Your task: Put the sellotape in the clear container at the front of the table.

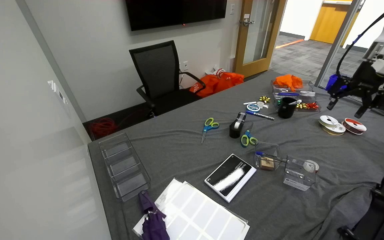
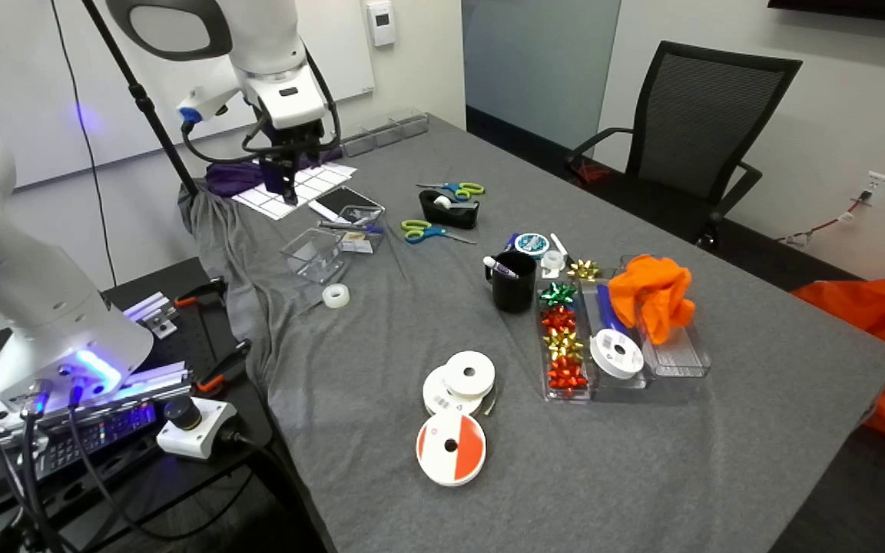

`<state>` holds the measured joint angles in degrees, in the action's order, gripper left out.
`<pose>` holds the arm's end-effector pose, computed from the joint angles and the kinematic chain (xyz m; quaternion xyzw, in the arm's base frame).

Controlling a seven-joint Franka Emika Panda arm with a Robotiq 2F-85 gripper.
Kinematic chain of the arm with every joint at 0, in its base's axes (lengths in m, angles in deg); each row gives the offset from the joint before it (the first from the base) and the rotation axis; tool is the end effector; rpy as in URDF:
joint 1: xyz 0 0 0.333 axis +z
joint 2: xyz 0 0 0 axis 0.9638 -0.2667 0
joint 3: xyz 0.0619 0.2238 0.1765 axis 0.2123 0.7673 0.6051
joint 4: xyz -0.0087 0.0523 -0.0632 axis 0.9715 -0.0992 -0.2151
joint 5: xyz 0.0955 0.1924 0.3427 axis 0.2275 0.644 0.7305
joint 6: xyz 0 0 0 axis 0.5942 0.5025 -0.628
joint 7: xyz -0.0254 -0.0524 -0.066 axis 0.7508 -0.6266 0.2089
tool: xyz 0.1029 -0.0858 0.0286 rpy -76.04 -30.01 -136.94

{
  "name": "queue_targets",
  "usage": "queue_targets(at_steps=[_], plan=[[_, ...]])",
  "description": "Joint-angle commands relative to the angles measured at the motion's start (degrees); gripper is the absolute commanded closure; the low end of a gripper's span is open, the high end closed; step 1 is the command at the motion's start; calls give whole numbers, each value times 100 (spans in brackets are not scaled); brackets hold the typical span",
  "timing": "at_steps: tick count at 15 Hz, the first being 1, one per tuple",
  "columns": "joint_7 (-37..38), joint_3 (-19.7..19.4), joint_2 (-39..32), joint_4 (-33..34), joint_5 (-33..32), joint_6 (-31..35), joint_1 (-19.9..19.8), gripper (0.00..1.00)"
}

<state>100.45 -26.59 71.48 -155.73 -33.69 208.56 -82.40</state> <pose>0.4148 -0.1178 0.3221 -0.9102 0.3896 0.0389 0.1349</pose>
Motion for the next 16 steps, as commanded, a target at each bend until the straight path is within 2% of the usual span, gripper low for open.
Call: queue_targets(at_steps=[1,3,7,13,16], plan=[[-36,122,16,9,45,-21,-130,0],[-37,123,45,9,46,-24,-132,0],[473,287,-412,-154,36,626,-136,0],[1621,462,-1672,-153,-173,1477,-79,0],[1850,416,-2374,-204,-115,2032,30,0]])
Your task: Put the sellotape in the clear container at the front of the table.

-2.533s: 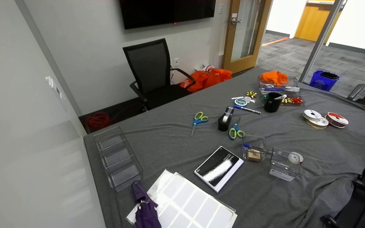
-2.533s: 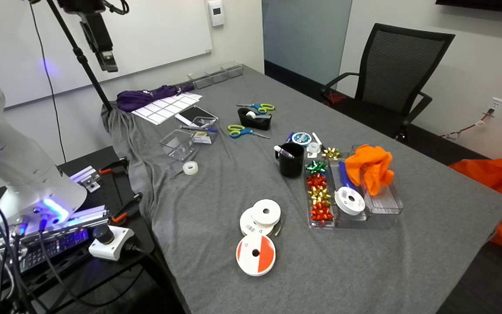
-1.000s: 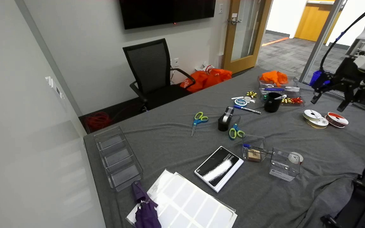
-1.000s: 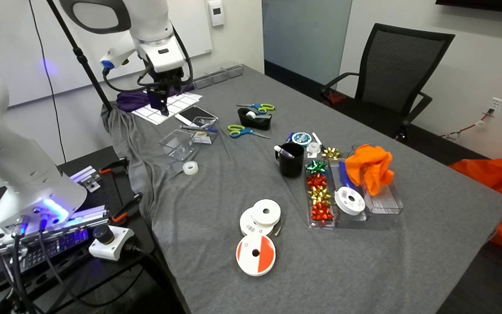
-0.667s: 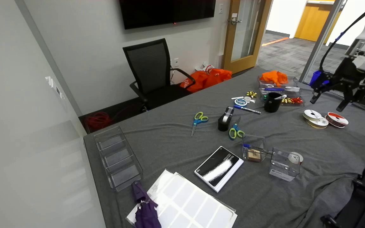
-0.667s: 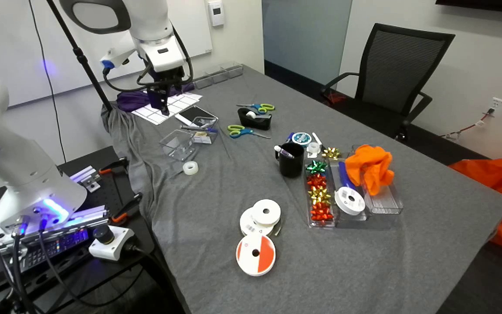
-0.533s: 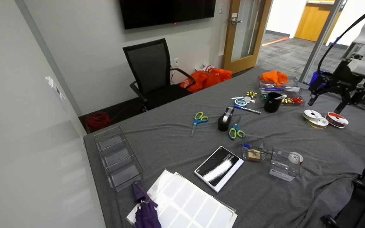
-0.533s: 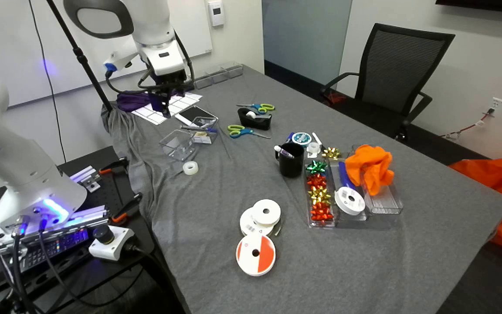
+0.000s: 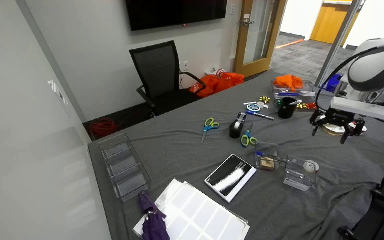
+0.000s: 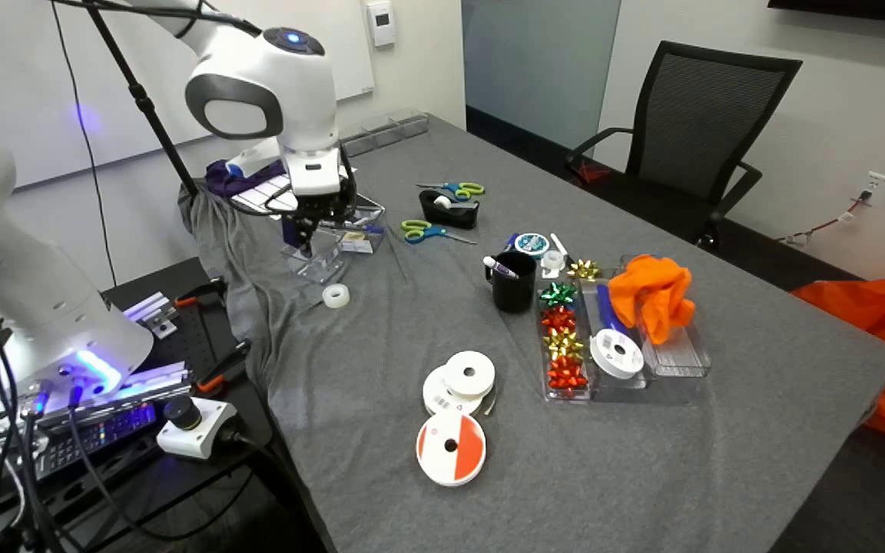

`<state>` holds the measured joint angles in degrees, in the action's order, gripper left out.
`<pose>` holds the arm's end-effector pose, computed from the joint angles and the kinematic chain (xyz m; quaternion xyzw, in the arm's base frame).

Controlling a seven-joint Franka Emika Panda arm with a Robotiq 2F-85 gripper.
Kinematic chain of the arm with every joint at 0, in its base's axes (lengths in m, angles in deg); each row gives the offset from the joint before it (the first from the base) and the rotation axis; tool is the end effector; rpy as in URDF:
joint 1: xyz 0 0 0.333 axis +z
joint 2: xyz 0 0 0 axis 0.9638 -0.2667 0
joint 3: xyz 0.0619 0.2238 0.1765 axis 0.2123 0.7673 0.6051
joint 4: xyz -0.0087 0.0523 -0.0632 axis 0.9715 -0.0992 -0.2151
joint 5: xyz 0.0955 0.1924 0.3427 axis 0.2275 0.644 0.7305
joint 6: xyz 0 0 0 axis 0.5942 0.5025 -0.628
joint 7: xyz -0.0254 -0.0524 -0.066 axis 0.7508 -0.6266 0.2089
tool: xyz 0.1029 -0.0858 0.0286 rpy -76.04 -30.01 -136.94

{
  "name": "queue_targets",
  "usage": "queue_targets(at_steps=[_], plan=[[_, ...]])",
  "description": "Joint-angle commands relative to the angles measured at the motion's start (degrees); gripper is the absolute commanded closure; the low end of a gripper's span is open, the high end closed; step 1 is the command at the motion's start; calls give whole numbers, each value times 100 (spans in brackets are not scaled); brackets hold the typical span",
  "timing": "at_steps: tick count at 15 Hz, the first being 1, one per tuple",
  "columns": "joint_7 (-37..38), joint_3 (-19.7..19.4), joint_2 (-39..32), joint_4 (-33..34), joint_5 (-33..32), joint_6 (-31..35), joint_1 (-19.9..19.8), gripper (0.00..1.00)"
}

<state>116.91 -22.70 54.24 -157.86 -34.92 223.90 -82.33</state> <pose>0.4199 -0.1045 0.1960 -0.8541 0.5104 0.0799 0.0600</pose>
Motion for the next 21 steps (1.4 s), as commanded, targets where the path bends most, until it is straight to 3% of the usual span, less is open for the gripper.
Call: queue_targets(at_steps=[1,10,19,20,21], plan=[[184,4,-839,13,91,659,50,0],[-1456,337,-2086,150,2017,1783,-178,0],[-1799,436,-2563,510,2704,1688,-150,0],[-1814,435,-2594,541,2721,1674,-153,25],[-1823,430,-2617,554,2719,1678,-151,27]])
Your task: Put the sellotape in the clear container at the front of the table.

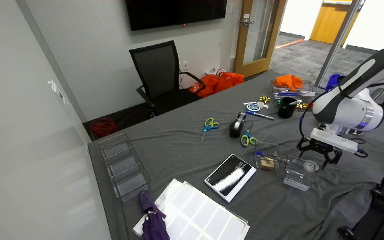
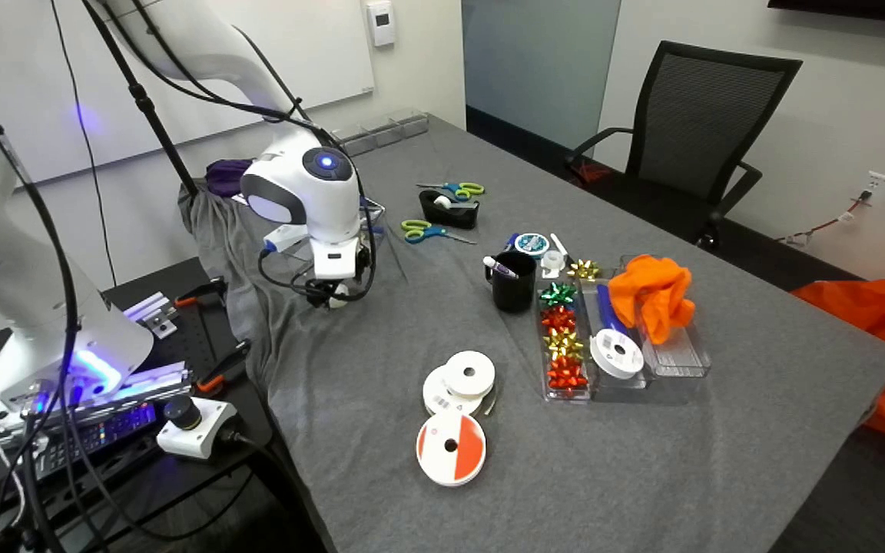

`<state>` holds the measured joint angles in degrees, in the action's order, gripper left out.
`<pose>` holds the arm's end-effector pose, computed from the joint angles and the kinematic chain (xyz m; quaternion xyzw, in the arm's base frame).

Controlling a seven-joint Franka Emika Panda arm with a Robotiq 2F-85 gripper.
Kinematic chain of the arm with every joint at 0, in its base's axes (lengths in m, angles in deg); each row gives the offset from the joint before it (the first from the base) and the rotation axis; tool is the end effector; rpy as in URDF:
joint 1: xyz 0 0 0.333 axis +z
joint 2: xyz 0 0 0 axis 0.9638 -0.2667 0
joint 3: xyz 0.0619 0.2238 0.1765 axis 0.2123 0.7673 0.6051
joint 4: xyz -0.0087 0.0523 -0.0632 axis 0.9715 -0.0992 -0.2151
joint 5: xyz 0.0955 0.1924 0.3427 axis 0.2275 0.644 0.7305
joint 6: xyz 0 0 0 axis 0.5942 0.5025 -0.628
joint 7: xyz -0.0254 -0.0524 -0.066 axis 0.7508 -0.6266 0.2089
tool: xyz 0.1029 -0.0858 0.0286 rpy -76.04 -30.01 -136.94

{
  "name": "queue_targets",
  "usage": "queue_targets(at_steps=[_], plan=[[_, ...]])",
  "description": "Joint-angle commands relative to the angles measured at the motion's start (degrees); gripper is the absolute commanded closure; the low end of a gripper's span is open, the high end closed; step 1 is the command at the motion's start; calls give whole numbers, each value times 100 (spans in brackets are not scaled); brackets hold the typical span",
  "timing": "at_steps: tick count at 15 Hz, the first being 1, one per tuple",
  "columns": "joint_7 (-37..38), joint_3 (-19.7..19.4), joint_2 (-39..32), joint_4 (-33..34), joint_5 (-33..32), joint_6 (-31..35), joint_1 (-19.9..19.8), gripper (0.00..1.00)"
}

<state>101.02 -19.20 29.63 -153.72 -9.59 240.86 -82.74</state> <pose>0.4038 -0.1035 0.0504 -0.8177 0.5605 0.0956 0.0896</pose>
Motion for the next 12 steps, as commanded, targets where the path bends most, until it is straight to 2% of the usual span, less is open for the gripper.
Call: queue_targets(at_steps=[1,5,6,8,11,12], plan=[[-226,71,-174,151,175,-20,-104,34],[-252,66,-225,173,159,5,-110,63],[-291,74,-215,171,172,17,-124,68],[-299,41,-198,154,118,3,-112,69],[-384,-80,122,-4,-43,-254,-152,96],[-431,-119,221,-60,-103,-362,-166,100]])
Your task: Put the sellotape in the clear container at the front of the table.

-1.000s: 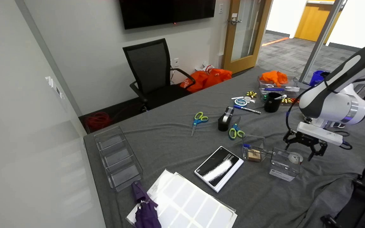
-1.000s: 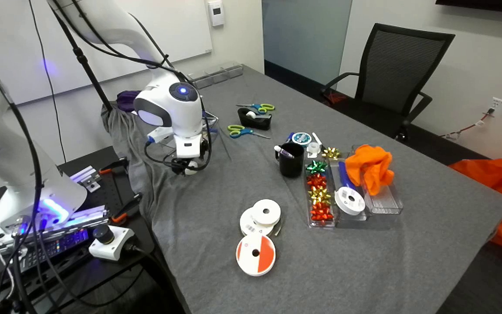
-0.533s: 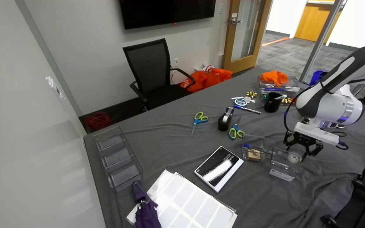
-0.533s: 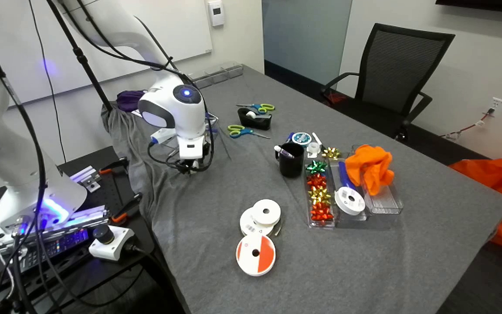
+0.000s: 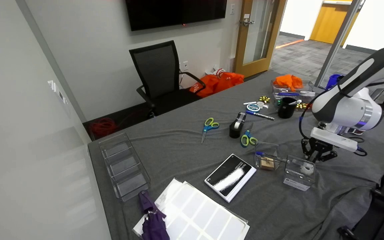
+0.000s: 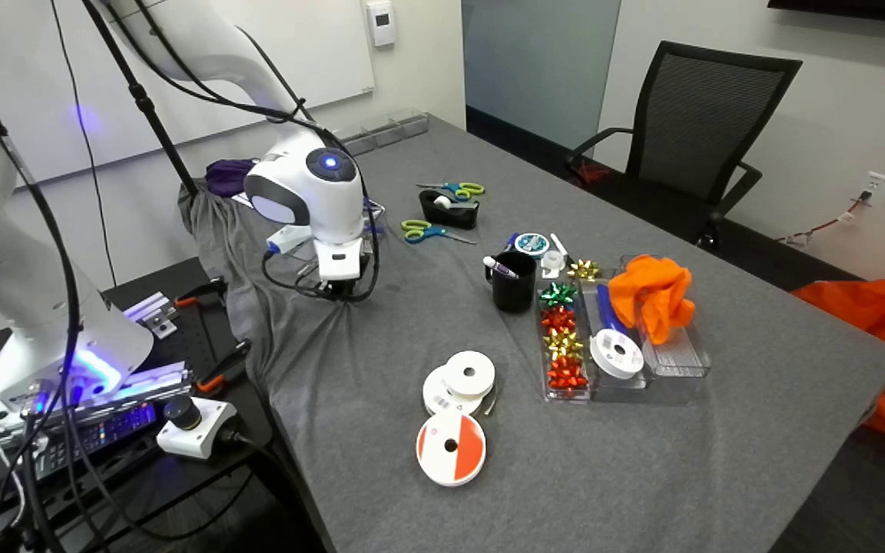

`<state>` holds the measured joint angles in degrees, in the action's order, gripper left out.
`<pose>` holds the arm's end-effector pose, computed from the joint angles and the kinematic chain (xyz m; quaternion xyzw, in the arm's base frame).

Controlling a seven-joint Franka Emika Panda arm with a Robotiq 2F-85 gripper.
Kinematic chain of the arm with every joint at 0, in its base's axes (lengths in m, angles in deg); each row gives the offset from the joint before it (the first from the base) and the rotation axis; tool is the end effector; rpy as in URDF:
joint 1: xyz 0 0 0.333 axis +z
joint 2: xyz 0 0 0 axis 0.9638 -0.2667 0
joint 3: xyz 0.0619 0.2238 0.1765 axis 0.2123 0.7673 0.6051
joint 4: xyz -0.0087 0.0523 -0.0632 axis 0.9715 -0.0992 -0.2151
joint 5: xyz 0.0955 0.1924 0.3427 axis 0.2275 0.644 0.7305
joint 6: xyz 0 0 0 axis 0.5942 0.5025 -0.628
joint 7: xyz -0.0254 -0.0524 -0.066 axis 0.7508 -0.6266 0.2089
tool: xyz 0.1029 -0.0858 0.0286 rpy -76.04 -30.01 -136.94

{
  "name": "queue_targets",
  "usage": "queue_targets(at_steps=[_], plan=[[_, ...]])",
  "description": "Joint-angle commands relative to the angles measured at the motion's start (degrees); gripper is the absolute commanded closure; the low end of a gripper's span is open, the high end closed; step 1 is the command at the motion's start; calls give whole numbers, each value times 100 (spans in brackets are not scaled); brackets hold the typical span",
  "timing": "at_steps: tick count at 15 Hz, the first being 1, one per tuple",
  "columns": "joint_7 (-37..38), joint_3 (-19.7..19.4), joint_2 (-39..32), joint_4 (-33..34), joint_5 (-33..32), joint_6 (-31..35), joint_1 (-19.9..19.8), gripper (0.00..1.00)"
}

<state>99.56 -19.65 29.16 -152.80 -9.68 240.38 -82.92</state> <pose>0.4077 -0.1088 0.0504 -0.8228 0.5530 0.0936 0.0920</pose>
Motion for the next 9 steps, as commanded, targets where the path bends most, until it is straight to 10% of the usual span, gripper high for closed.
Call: queue_targets(at_steps=[1,9], plan=[[-321,-129,360,-201,-164,-419,-156,100],[-222,-457,680,-399,-701,-448,-111,42]])
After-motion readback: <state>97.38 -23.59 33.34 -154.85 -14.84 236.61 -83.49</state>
